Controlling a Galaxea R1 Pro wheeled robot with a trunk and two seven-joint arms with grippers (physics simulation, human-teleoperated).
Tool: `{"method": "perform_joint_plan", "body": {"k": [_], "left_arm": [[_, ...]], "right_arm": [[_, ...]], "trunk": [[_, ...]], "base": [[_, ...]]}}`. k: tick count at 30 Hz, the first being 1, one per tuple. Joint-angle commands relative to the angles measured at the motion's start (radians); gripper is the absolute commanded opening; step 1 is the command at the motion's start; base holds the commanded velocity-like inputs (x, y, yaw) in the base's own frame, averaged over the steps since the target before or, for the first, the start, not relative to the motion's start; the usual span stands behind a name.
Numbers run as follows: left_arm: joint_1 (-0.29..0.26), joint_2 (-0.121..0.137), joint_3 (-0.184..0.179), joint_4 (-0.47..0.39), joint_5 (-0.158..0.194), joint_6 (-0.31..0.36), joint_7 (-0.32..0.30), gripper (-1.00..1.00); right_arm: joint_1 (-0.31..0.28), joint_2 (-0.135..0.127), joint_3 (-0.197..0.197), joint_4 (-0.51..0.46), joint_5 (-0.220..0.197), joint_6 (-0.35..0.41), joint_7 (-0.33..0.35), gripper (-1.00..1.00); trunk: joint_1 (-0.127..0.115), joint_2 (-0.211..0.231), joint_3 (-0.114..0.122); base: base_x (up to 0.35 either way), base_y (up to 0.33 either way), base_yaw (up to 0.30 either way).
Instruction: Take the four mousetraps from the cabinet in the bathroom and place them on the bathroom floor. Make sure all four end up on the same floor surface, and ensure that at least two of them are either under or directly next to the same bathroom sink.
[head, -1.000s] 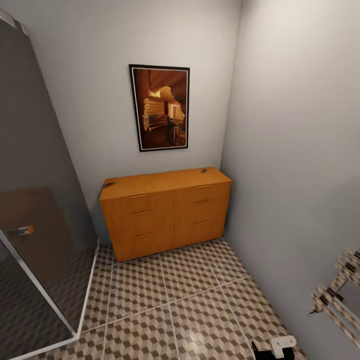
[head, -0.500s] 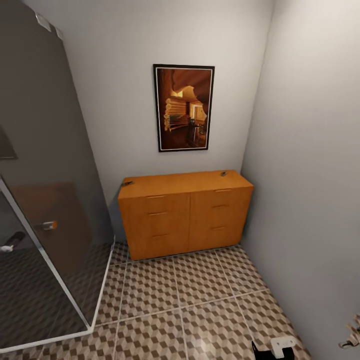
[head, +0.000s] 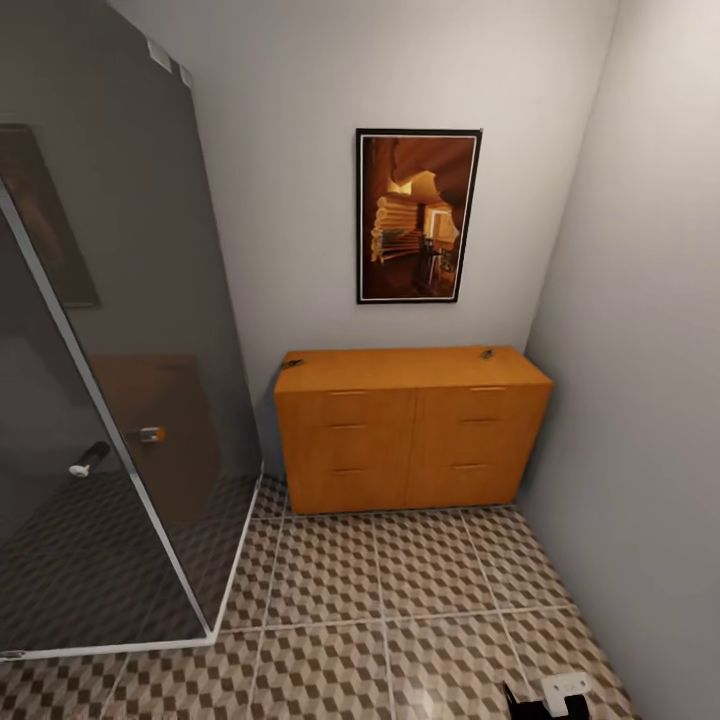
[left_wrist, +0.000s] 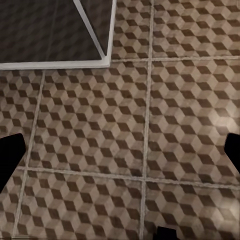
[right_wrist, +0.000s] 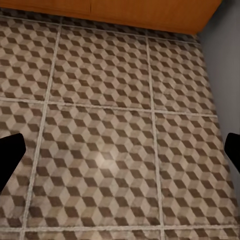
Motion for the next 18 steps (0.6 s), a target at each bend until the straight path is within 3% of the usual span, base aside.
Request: {"method": "perform_joint_plan", "body": {"k": [1, 18], "left_arm": [[-0.002, -0.001, -0.008, 0.003, 0.0, -0.004, 0.004, 1.0], [-0.002, -0.001, -0.008, 0.003, 0.0, -0.004, 0.004, 1.0]], "right_arm": [[-0.001, 0.0, 0.009, 0.0, -0.009, -0.003, -0.001, 1.0], [-0.001, 0.0, 0.009, 0.0, -0.009, -0.003, -0.001, 1.0]], "trunk": [[0.001, -0.002, -0.002], [0.001, -0.002, -0.002]], "base": [[0.114, -0.118, 0.256], [0.215, -0.177, 0.256]]}}
